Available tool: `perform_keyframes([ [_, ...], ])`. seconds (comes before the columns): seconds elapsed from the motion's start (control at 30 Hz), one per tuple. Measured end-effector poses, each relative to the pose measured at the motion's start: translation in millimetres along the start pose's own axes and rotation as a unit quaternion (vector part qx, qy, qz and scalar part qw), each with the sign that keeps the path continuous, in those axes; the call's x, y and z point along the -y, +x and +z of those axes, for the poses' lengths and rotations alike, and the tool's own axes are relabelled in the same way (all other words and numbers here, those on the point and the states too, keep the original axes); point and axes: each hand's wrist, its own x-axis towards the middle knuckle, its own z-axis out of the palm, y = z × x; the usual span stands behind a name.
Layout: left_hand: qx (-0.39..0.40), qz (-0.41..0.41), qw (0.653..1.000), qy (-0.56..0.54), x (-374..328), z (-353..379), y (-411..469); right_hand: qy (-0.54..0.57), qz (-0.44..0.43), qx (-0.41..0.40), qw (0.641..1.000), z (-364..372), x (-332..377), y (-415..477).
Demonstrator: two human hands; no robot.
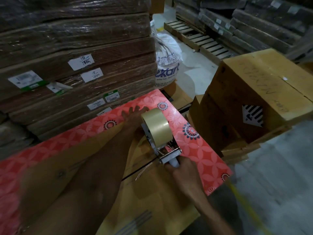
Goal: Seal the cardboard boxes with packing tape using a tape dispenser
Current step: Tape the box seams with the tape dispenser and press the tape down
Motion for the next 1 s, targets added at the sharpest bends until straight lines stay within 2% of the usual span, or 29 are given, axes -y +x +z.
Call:
perform_keyframes([
  [0.07, 0.019, -0.015, 1.000, 0.012, -2.4, -5.9, -6.1, -0.007, 0.000, -0.003, 1.000, -3.6, 0.8, 1.3],
  [0.27, 0.007, 0.011, 1.000, 0.010, 0.4, -0.2, -0.3, -0.015, -0.017, -0.002, 1.000, -13.9, -4.3, -12.4],
  [0.33, -0.004, 0.001, 1.000, -0.024, -1.2, 3.1, 5.0, -0.027, 0.009, -0.004, 1.000, -15.4, -13.4, -23.6],
  [0.47, -0.047, 0.005, 0.999, -0.011, -0.8, 11.8, 13.6, -0.021, 0.095, -0.015, 0.995, -27.2, -41.9, -59.6],
  [0.6, -0.055, -0.014, 0.998, 0.002, -1.9, 16.7, 13.1, -0.054, 0.108, -0.033, 0.992, -33.5, -65.9, -80.9],
  [0.67, -0.102, -0.050, 0.994, 0.009, -7.7, 18.6, 7.1, -0.046, 0.114, -0.033, 0.992, -32.2, -73.0, -80.9],
  [0.73, -0.187, -0.074, 0.980, -0.003, -19.8, 23.8, -9.6, -0.039, 0.115, -0.029, 0.992, -29.9, -74.1, -81.4],
  [0.8, -0.229, -0.047, 0.971, -0.043, -34.9, 35.1, -32.7, -0.031, 0.107, -0.033, 0.993, -29.1, -74.2, -82.1],
  [0.87, -0.180, -0.016, 0.982, -0.054, -46.1, 50.6, -56.9, -0.035, 0.101, -0.037, 0.994, -28.0, -77.3, -80.1],
  [0.93, -0.126, -0.004, 0.992, -0.014, -48.2, 65.2, -70.9, -0.026, 0.102, -0.039, 0.994, -27.4, -75.9, -78.8],
  [1.0, -0.123, 0.000, 0.992, -0.003, -42.6, 69.3, -69.2, -0.024, 0.100, -0.034, 0.994, -26.5, -68.2, -77.8],
])
